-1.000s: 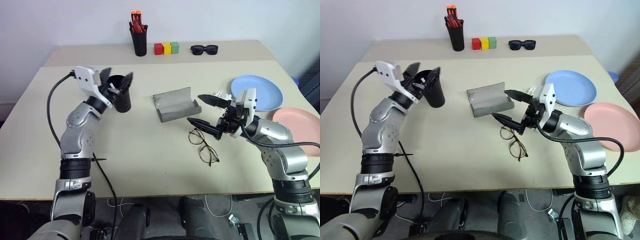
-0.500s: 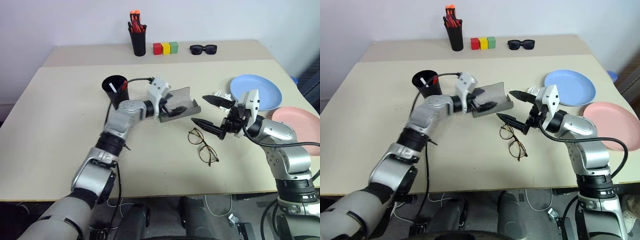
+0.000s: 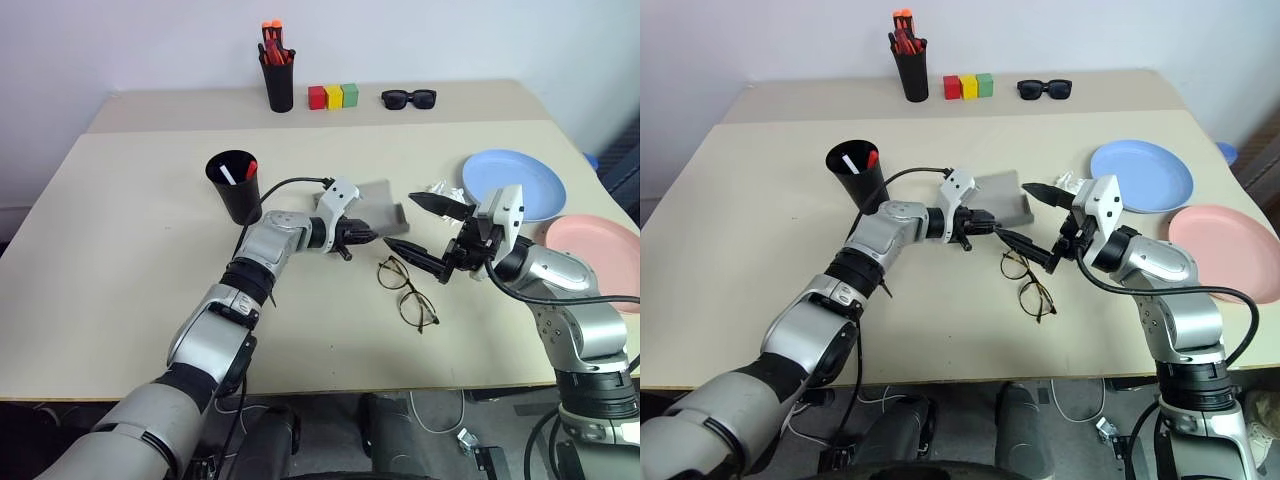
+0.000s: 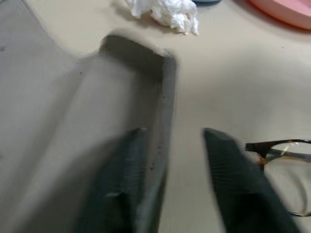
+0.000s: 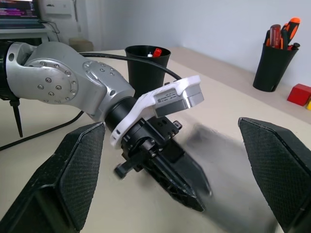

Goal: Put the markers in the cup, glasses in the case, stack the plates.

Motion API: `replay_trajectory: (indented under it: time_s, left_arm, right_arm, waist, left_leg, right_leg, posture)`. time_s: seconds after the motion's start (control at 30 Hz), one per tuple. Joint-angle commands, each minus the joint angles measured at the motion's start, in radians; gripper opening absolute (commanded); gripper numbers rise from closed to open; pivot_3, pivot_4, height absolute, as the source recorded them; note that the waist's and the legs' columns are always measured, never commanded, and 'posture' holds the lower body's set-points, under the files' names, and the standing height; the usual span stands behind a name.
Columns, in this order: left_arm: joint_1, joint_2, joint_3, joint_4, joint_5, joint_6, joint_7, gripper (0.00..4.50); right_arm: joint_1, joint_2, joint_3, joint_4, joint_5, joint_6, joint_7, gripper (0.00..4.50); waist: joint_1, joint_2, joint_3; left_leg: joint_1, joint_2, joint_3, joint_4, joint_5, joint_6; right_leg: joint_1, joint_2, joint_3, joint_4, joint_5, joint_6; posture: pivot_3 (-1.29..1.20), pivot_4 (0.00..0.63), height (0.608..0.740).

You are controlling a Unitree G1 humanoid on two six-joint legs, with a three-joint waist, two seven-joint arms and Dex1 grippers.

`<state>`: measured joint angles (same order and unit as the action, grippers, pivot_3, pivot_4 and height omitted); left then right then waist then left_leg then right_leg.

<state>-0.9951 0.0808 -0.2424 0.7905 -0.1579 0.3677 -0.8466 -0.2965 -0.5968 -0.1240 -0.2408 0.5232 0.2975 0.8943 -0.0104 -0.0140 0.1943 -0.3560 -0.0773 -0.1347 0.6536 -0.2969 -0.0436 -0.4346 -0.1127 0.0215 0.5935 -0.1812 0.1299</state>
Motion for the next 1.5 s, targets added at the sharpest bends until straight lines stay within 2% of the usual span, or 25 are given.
replay_trajectory:
  time_s: [0.03, 0.2, 0.5, 0.57, 0.83, 0.9, 1.0, 1.1, 1.13, 1.37, 1.5]
  left_arm:
    - [-0.016, 0.018, 0.008, -0.045, 0.014, 0.017, -0.032, 0.03]
    - [-0.008, 0.135, 0.001, -0.157, 0.017, 0.095, -0.135, 0.03]
    - [0.072, 0.384, -0.075, -0.397, -0.009, 0.21, -0.462, 0.03]
    - [0.088, 0.403, -0.087, -0.415, 0.008, 0.197, -0.473, 0.03]
    - [0.141, 0.379, -0.06, -0.441, -0.004, 0.229, -0.403, 0.03]
    - [0.145, 0.364, -0.049, -0.442, -0.008, 0.229, -0.373, 0.64]
    - [0.152, 0.353, -0.038, -0.454, -0.018, 0.217, -0.354, 1.92]
    - [0.152, 0.349, -0.016, -0.472, -0.038, 0.218, -0.337, 3.57]
    - [0.151, 0.353, -0.005, -0.484, -0.052, 0.226, -0.344, 3.99]
    - [0.22, 0.422, 0.12, -0.679, -0.183, 0.258, -0.379, 3.99]
    - [0.386, 0.522, 0.205, -0.9, -0.284, 0.211, -0.454, 3.99]
  right_arm:
    - [-0.005, -0.001, -0.013, -0.037, 0.002, -0.023, -0.005, 4.5]
    - [-0.012, 0.0, -0.009, -0.029, -0.001, -0.027, -0.002, 4.5]
    - [-0.026, 0.005, 0.002, -0.01, -0.006, -0.037, 0.007, 4.5]
    - [-0.028, 0.003, 0.002, -0.006, -0.005, -0.038, 0.01, 4.5]
    - [-0.028, 0.0, 0.002, -0.005, -0.004, -0.035, 0.019, 4.5]
    - [-0.028, -0.003, 0.002, -0.004, -0.006, -0.036, 0.021, 4.5]
    - [-0.027, -0.006, 0.005, -0.004, -0.011, -0.036, 0.024, 4.5]
    - [-0.026, -0.015, 0.014, -0.008, -0.013, -0.01, 0.021, 4.5]
    - [-0.025, -0.019, 0.016, -0.011, -0.014, -0.002, 0.019, 4.5]
    - [0.004, -0.078, -0.008, -0.1, -0.035, 0.134, -0.074, 4.5]
    - [0.056, -0.173, -0.012, -0.245, -0.023, 0.304, -0.129, 4.5]
  waist:
    - [-0.003, 0.0, 0.0]
    - [-0.009, 0.0, 0.0]
    - [-0.002, 0.0, 0.0]
    - [-0.002, 0.0, 0.0]
    - [-0.003, 0.0, 0.0]
    - [-0.003, 0.0, 0.0]
    - [-0.002, 0.0, 0.0]
    - [-0.003, 0.0, 0.0]
    - [-0.004, 0.0, 0.0]
    - [-0.004, 0.0, 0.0]
    - [-0.007, 0.001, 0.0]
  left_leg:
    - [0.0, 0.0, 0.0, 0.0, 0.0, 0.0]
    - [0.0, 0.0, 0.0, 0.0, 0.0, 0.0]
    - [0.0, 0.0, 0.0, 0.0, 0.0, 0.0]
    - [0.0, 0.0, 0.0, 0.0, 0.0, 0.0]
    - [0.0, 0.0, -0.001, 0.0, 0.0, 0.0]
    - [0.0, 0.0, -0.001, 0.0, 0.0, 0.0]
    - [0.0, 0.0, -0.001, 0.001, 0.0, 0.0]
    - [0.0, 0.0, -0.001, 0.0, 0.0, 0.0]
    - [0.0, 0.0, -0.001, 0.0, 0.0, 0.0]
    - [0.0, 0.001, -0.001, 0.0, 0.0, 0.0]
    - [0.0, 0.001, 0.0, -0.001, 0.0, 0.0]
  right_leg:
    - [0.0, 0.0, 0.0, 0.0, 0.0, 0.0]
    - [0.0, 0.0, 0.0, 0.001, 0.0, 0.0]
    - [-0.001, 0.0, 0.0, 0.001, 0.0, 0.0]
    - [-0.001, 0.0, 0.0, 0.001, 0.0, 0.0]
    - [-0.001, 0.0, 0.0, 0.002, 0.0, 0.0]
    - [-0.001, 0.0, 0.0, 0.002, 0.0, 0.0]
    - [-0.001, 0.0, 0.0, 0.002, 0.0, 0.0]
    - [-0.001, 0.0, 0.0, 0.002, 0.0, 0.0]
    - [-0.001, 0.0, 0.0, 0.002, 0.0, 0.0]
    - [-0.001, 0.0, 0.0, 0.002, 0.0, 0.0]
    - [-0.003, 0.0, 0.001, 0.002, 0.0, 0.0]
  posture:
    - [0.0, 0.15, 0.74]
    - [0.0, 0.15, 0.74]
    - [0.0, 0.15, 0.74]
    - [0.0, 0.15, 0.74]
    - [0.0, 0.15, 0.74]
    - [0.0, 0.15, 0.74]
    - [0.0, 0.15, 0.74]
    - [0.0, 0.15, 0.74]
    - [0.0, 0.15, 0.74]
    - [0.0, 0.15, 0.74]
    - [0.0, 0.15, 0.74]
